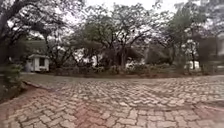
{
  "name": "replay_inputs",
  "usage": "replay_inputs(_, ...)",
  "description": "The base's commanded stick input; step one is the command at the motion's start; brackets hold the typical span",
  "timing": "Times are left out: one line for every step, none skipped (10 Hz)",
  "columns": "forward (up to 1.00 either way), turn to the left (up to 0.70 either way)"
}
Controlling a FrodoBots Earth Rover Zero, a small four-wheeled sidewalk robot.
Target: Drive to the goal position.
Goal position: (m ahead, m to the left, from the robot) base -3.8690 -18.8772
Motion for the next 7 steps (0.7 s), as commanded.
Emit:
replay_inputs(0.70,-0.35)
replay_inputs(0.70,-0.35)
replay_inputs(0.70,-0.35)
replay_inputs(0.70,-0.35)
replay_inputs(0.70,-0.35)
replay_inputs(0.70,-0.35)
replay_inputs(0.70,-0.35)
